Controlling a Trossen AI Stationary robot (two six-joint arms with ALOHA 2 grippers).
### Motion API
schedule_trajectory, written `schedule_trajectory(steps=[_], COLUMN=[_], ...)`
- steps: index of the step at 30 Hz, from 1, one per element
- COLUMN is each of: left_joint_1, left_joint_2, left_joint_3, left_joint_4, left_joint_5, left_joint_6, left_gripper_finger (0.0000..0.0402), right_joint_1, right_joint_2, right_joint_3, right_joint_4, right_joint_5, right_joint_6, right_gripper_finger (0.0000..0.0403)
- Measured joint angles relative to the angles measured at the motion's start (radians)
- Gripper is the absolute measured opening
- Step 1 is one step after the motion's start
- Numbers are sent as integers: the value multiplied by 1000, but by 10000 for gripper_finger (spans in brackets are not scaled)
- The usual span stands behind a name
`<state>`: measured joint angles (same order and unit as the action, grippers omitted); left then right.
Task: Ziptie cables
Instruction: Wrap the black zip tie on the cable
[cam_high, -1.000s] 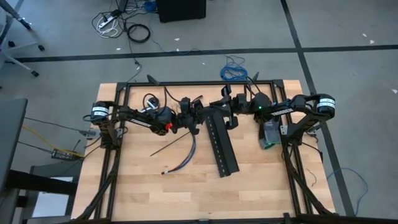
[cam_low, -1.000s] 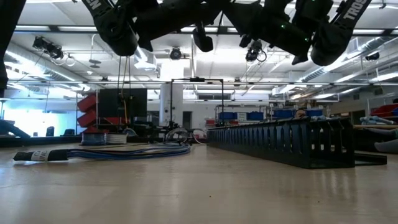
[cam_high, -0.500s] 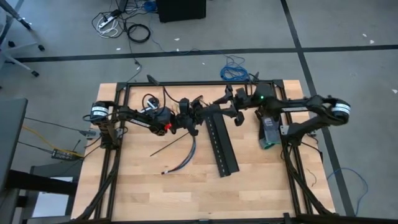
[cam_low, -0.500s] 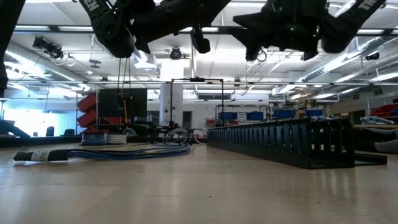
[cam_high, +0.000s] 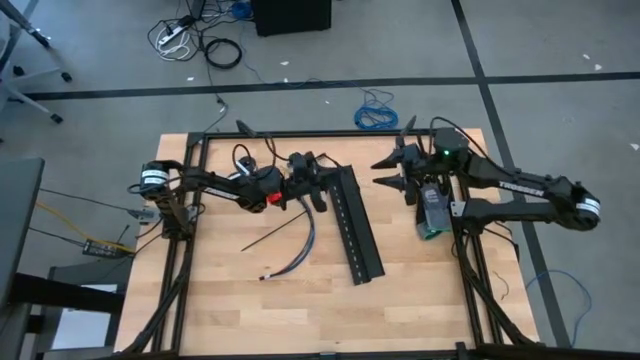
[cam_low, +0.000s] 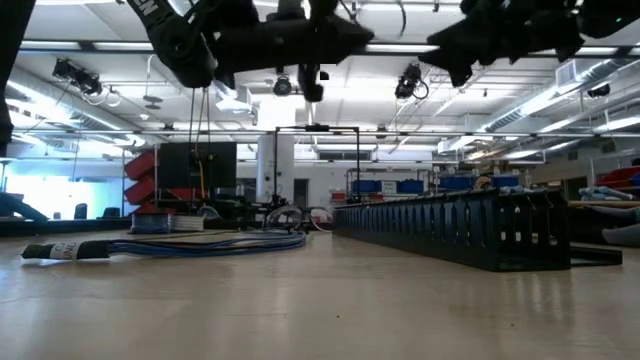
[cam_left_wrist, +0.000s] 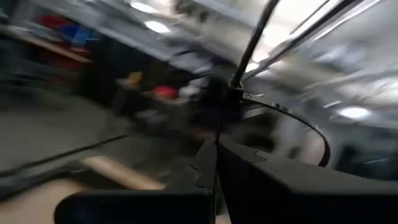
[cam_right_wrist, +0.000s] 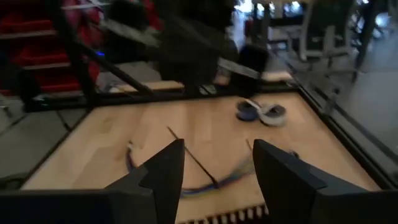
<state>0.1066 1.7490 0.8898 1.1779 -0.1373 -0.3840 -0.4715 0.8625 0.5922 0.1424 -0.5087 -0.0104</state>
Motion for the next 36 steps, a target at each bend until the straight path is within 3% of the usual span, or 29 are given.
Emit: schedule_trajectory(steps=[2,7,12,15,19,30,36], left_joint_1=[-4,-59,-130,-160,-175,-188,-187], left_joint_2=[-29,-89,-116,-116,-116,-115,-115], left_joint_3=[0,0,48,105,160,170,170], left_joint_4=[-109,-258,-378,-506,-630,-635,-634], left_joint_5=[-105,-352,-656,-771,-813,-835,-834], left_joint_6=[91,286,395,426,400,403,399], left_gripper_finger=[0,0,0,0,0,0,0], right_joint_1=[25,101,194,240,287,388,397], right_joint_2=[-25,-23,72,150,246,329,329], right_joint_3=[0,0,0,0,0,0,0], right_joint_4=[-2,4,98,220,347,460,480], right_joint_5=[4,141,327,365,443,728,755], right_joint_6=[9,59,50,20,-60,-224,-230], right_gripper_finger=[186,185,185,185,184,179,163])
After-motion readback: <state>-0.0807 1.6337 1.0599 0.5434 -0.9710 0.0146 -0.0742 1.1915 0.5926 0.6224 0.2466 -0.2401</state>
